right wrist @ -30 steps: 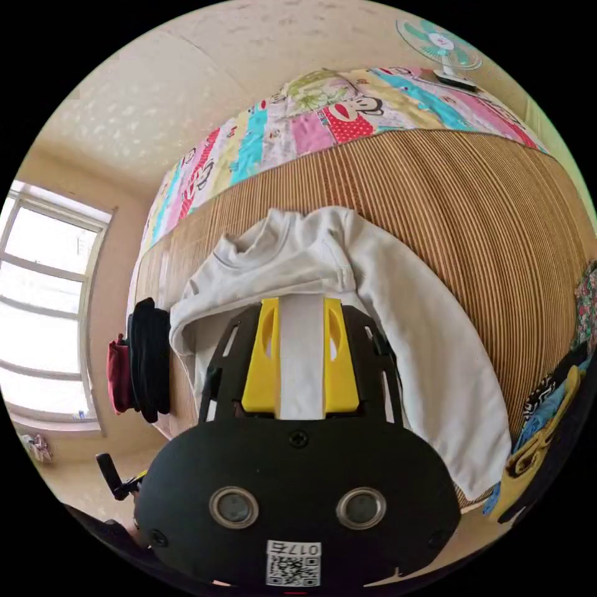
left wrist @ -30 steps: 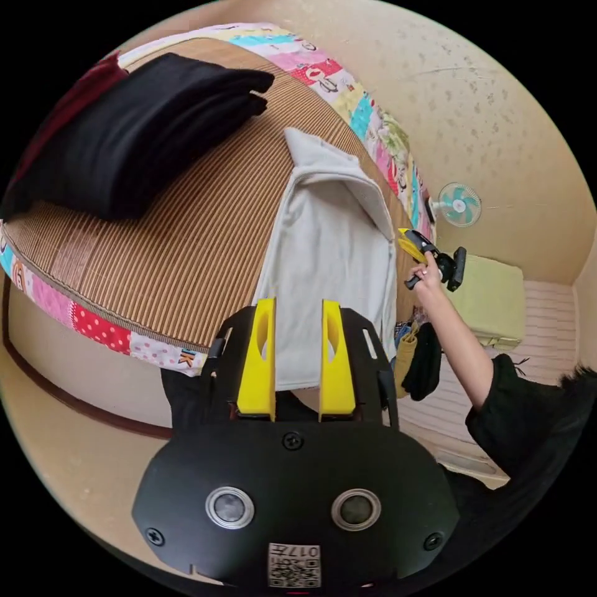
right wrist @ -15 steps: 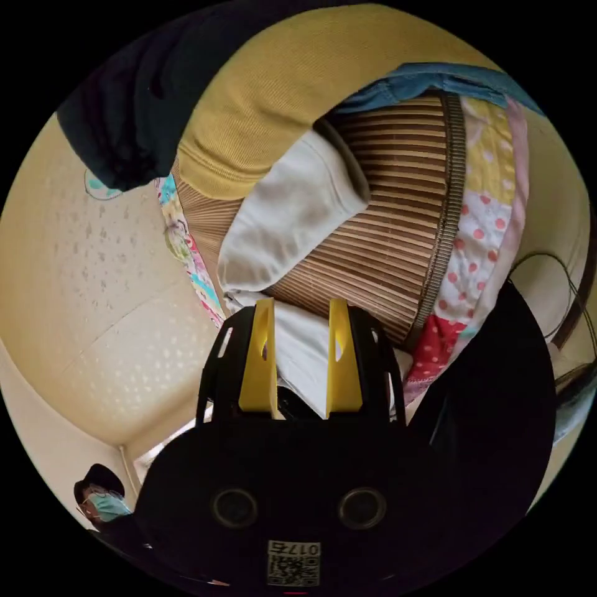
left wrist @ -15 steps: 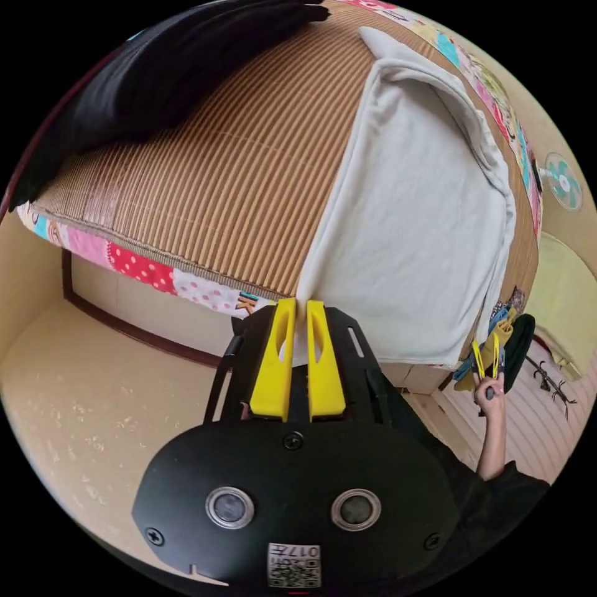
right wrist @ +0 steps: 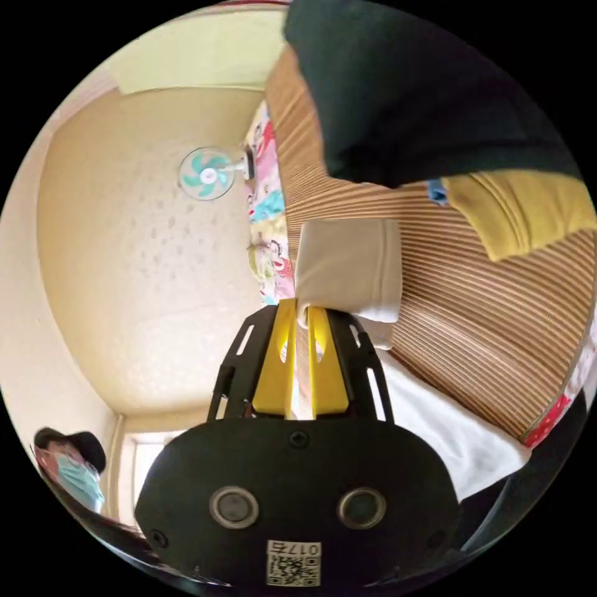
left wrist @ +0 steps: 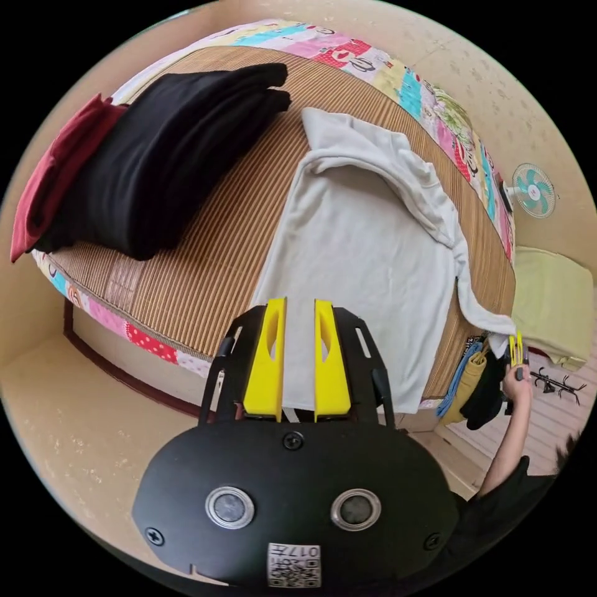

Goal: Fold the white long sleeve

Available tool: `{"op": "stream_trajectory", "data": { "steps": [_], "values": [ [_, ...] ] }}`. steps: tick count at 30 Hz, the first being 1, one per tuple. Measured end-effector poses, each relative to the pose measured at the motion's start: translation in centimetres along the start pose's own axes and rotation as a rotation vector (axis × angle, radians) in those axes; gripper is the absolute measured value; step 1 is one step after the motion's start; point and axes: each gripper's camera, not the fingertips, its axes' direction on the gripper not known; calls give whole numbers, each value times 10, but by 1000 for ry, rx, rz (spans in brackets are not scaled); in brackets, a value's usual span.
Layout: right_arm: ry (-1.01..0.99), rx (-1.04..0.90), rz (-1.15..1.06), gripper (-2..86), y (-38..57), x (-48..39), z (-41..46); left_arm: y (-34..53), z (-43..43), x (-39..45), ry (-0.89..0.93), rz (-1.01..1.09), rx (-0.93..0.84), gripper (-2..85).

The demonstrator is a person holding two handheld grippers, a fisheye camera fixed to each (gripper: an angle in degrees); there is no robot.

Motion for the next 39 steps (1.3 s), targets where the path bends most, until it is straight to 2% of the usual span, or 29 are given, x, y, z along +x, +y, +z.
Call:
{"op": "stream_trajectory", "data": {
  "steps": [2,4,5,6,8,9,11,13,15,19,22,25,28,31,34,35,37,39],
  "values": [
    [78,-19,-460,30,19,-109,32,4,2,22,52,42,-6,75],
    [-7,-103,-625,32,47,-160,71,13,4,31,95,52,-17,74],
    [-102,-197,-681,34,73,-180,104,21,6,33,112,53,-23,74],
    [-136,-251,-698,35,88,-186,123,25,7,33,116,51,-28,74],
    [-151,-502,-743,42,164,-187,207,37,10,20,103,17,-51,75],
    [-126,-575,-751,45,185,-180,229,39,9,13,97,-3,-50,76],
    [65,-912,-777,60,266,-129,307,48,0,-22,113,-91,-27,82],
    [211,-1067,-787,68,301,-84,325,53,-10,-55,132,-128,-12,93],
    [266,-1101,-825,74,309,-57,308,57,-21,-87,132,-133,-17,108],
    [551,-1118,-905,96,287,-8,224,65,-37,-150,143,-41,-114,138],
    [797,-1074,-893,116,256,19,154,66,-37,-177,148,28,-205,156],
    [973,-1121,-828,133,238,48,109,59,-26,-185,219,106,-332,162],
    [966,-1223,-662,141,233,79,95,50,-17,-184,145,198,-425,157],
    [967,-1125,-550,126,225,82,83,39,-14,-189,130,215,-488,108],
    [990,-1211,-552,69,233,82,78,31,-22,-193,266,244,-559,41],
    [932,-1296,-572,47,241,83,72,31,-31,-195,313,258,-576,40],
    [862,-1312,-550,36,241,79,54,32,-53,-201,358,278,-575,39],
    [721,-1295,-413,29,225,72,31,35,-77,-210,502,271,-598,38]
  ]
}}
